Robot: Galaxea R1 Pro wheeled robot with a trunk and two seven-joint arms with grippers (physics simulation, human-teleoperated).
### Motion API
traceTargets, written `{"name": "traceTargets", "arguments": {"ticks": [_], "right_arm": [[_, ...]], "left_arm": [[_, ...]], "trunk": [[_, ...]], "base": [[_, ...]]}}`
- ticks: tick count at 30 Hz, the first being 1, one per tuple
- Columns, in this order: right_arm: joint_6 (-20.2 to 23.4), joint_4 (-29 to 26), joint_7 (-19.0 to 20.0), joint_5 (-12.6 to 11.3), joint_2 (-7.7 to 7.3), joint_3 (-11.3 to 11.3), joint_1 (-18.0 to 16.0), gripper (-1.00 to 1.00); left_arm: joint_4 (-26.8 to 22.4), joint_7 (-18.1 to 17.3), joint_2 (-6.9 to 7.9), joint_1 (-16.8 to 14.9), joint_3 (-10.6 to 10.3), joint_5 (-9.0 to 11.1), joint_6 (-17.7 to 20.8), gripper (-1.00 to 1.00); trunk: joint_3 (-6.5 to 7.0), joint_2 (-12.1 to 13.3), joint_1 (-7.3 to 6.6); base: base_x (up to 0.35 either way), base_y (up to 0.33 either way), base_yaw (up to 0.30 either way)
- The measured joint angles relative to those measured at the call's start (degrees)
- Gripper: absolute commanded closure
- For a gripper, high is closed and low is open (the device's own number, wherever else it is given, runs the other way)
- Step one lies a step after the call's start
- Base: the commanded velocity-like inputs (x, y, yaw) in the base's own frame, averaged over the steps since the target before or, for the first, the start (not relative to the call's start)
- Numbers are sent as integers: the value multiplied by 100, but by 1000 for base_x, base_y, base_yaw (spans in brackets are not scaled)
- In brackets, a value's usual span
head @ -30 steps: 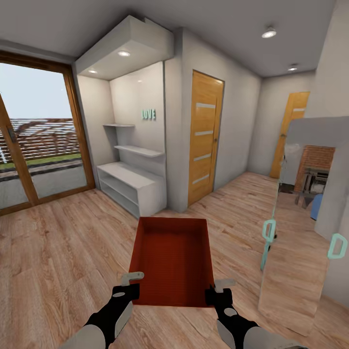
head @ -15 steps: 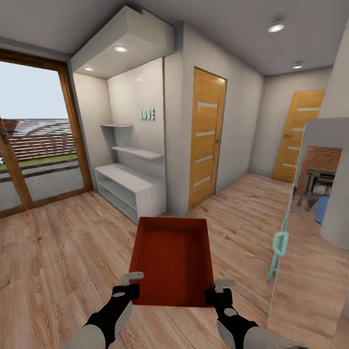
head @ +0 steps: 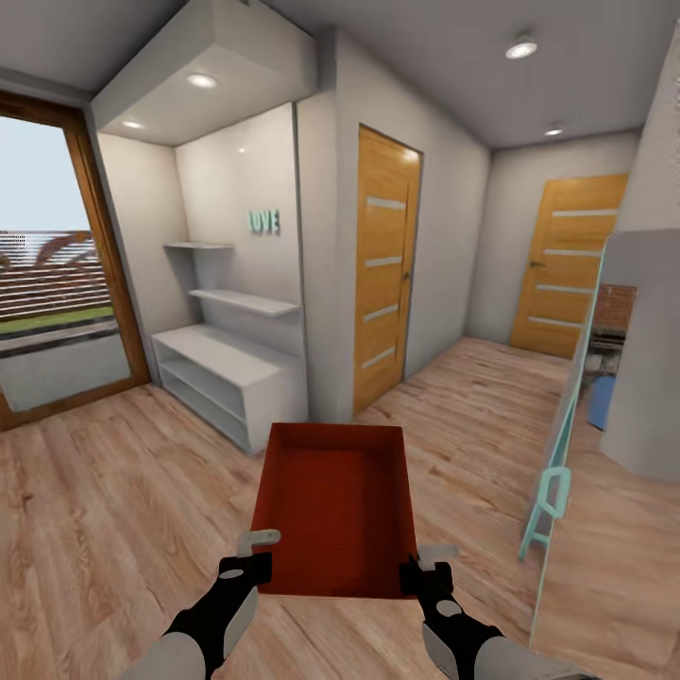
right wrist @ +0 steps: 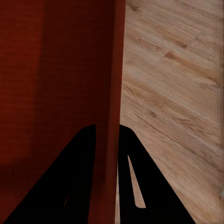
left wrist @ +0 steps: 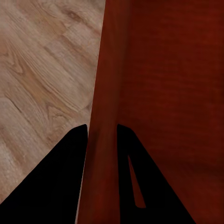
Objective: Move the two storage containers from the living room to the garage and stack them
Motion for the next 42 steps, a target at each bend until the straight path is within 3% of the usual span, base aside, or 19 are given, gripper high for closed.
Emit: {"name": "traceTargets", "arguments": {"ticks": [42], "right_arm": [[-1,1,0,-6,0,2,0,100]], "left_arm": [[-2,3,0,-1,-5,0,4,100]], "trunk": [[0,0,0]], "base": [[315,186,-241]]}}
